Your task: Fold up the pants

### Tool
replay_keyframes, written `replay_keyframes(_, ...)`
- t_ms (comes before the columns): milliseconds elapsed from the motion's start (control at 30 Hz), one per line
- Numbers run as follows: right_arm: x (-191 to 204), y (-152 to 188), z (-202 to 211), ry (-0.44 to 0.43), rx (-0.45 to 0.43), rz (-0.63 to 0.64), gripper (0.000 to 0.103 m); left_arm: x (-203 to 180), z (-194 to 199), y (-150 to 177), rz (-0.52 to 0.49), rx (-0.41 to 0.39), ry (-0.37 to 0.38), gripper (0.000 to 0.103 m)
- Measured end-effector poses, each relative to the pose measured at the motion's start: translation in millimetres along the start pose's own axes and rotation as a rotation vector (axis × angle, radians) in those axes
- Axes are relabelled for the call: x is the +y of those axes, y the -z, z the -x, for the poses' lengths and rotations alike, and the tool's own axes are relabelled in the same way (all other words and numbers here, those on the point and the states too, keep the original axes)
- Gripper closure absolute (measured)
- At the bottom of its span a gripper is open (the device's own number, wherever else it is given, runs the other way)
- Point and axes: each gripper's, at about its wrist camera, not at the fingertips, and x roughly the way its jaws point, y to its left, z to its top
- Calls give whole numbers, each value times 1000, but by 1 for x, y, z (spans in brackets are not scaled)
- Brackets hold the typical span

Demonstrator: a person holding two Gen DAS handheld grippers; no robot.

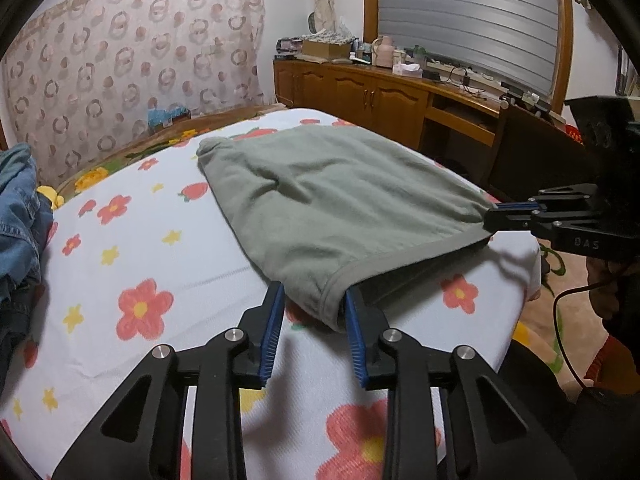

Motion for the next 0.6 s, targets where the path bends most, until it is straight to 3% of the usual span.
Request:
replay_keyframes(300, -4, -5, 0, 2, -4, -26, 96, 5, 13, 4, 36, -4, 13, 65)
replay_keyframes(600, -2, -3, 12, 23, -41, -21, 94, 15, 13, -13, 61, -38, -3, 36)
